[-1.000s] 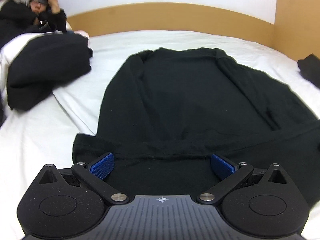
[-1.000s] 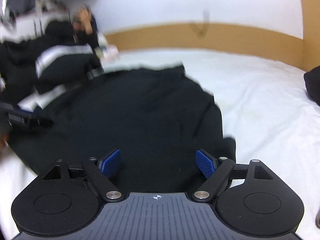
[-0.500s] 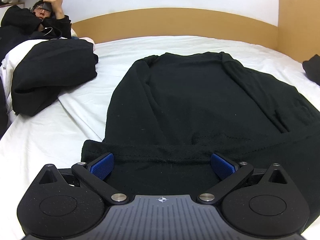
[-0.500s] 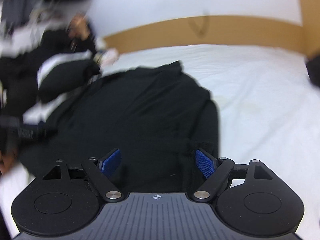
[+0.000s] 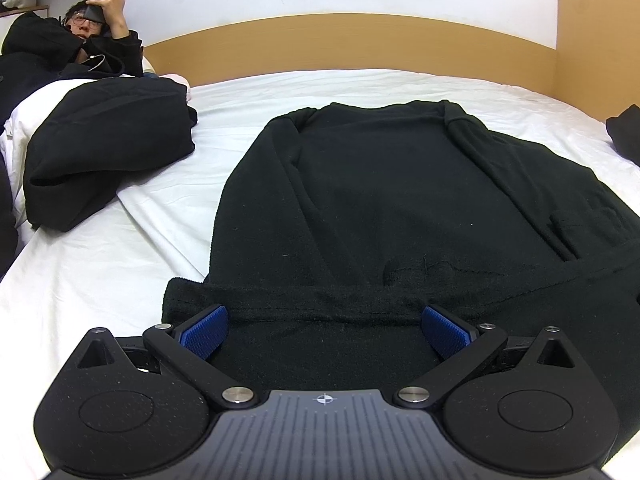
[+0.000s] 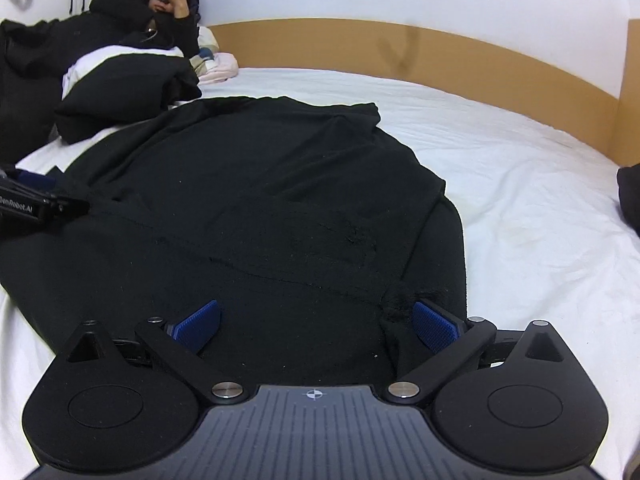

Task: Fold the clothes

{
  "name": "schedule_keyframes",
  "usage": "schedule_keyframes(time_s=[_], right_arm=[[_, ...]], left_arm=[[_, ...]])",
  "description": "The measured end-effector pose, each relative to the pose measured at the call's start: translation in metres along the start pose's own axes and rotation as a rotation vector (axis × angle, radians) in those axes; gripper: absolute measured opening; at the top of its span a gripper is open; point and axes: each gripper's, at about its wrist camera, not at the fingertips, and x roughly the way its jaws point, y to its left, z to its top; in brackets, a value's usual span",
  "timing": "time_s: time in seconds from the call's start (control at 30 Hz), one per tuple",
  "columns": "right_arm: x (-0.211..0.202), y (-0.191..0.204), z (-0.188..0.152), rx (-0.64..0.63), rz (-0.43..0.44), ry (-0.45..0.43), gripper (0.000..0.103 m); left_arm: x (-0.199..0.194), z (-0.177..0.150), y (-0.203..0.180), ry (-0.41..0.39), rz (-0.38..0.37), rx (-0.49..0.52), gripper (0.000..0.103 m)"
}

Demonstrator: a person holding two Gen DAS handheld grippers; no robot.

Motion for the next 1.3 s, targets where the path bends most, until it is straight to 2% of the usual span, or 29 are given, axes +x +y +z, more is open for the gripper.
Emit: schedule_keyframes(time_s=[1.3], right_arm=[[0.0003,-0.0008,0.0009,0.004,0.004,0.002,0.103]], left_arm=[[-0.0008,0.0001,-0.0019,-0.013,0.009,-0.007,0.103]])
